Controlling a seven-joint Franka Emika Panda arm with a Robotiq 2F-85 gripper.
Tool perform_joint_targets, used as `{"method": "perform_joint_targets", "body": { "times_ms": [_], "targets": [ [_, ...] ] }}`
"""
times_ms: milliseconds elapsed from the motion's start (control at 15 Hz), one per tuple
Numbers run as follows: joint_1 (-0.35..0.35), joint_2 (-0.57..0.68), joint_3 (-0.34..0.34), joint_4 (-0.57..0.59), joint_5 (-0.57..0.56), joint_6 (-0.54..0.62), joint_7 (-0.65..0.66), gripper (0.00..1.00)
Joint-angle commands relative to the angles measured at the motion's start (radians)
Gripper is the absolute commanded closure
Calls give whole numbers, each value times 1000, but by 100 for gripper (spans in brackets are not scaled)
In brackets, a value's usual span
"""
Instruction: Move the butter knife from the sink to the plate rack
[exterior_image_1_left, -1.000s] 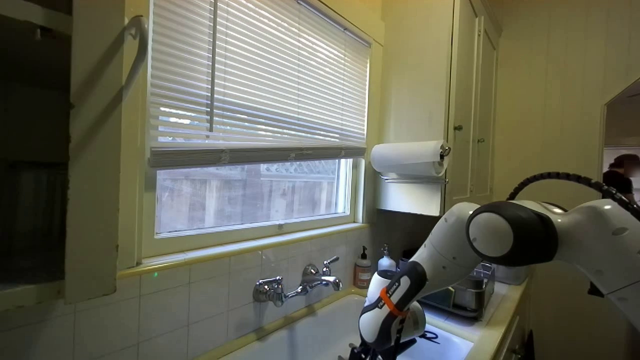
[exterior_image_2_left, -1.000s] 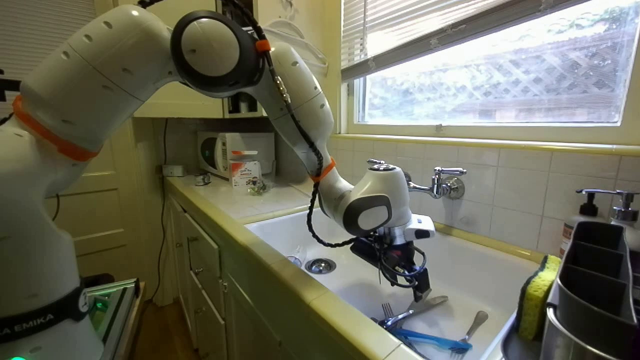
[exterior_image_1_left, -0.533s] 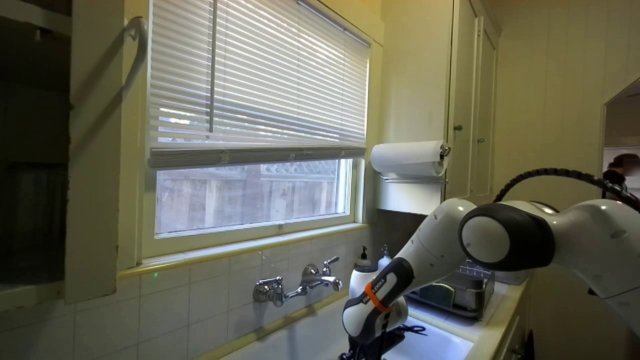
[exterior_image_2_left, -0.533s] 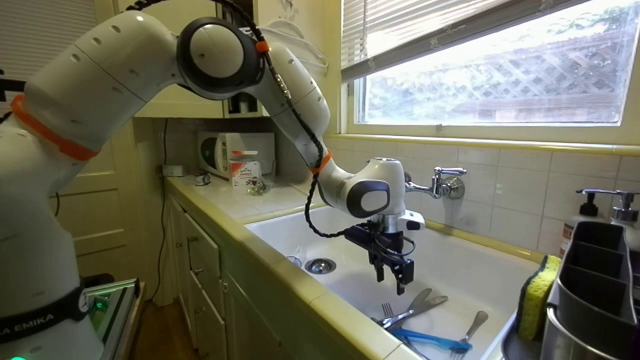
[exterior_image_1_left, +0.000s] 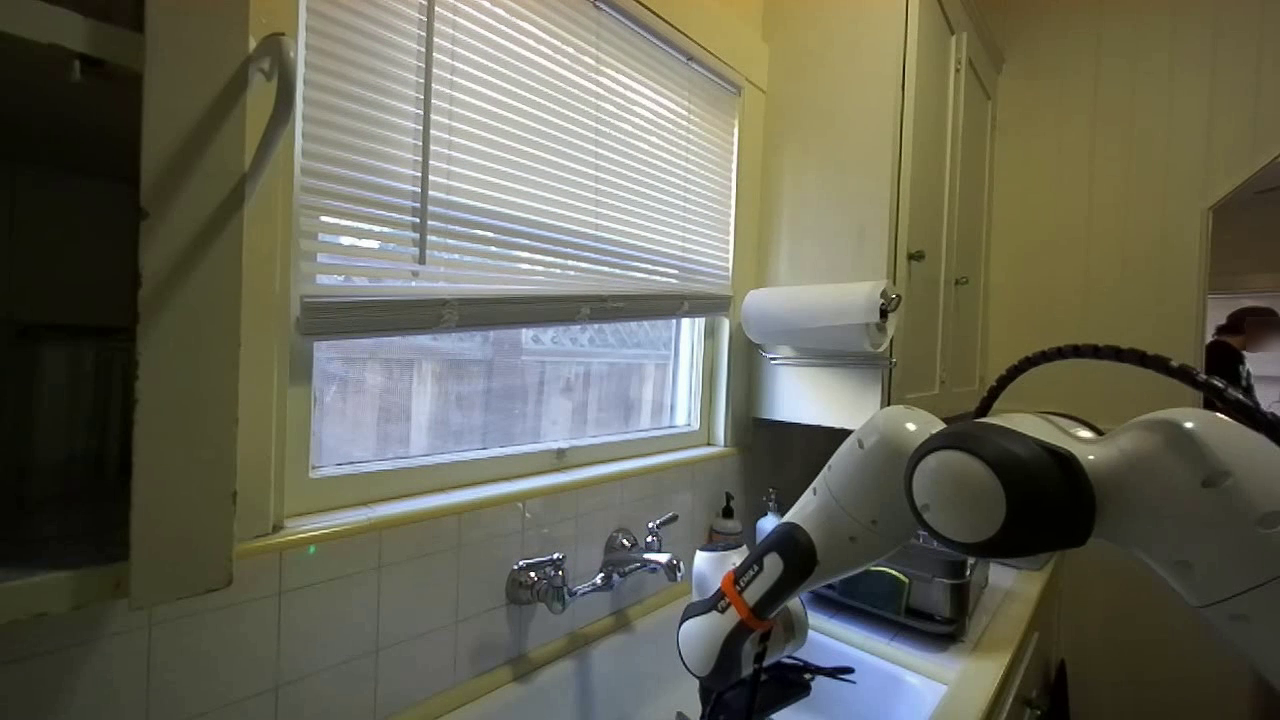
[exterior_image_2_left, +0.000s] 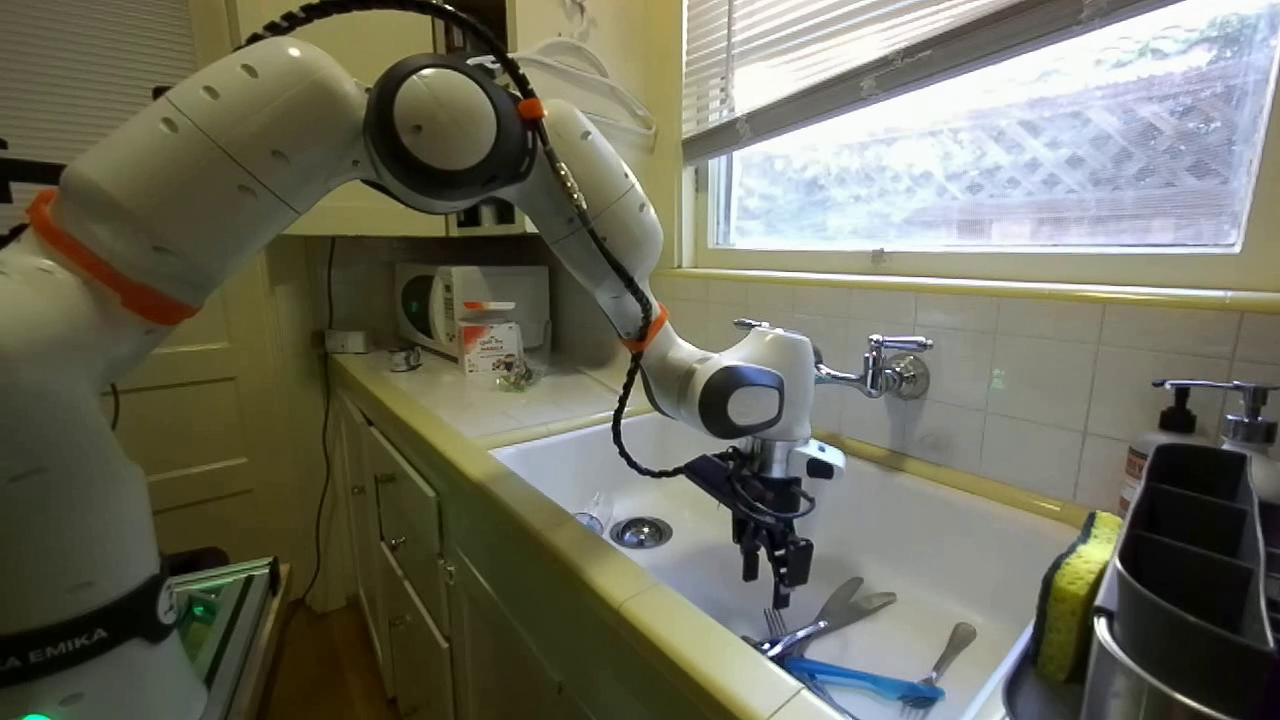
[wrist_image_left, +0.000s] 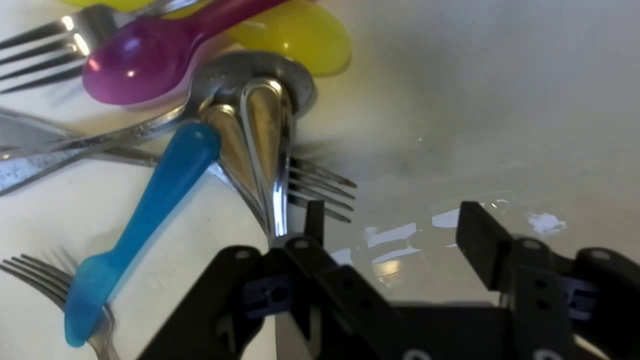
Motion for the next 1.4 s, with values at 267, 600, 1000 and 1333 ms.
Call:
{"method": "perform_joint_targets", "body": {
  "times_ms": [267, 600, 1000, 1333],
  "targets": [
    [-51, 34, -1, 1, 52, -2, 20, 19],
    [-60, 32, -18, -3, 43, 4, 28, 0],
    [-36, 29, -74, -11, 5, 14, 64, 1],
    [-45, 39, -65, 10, 11, 16, 44, 0]
  ]
}}
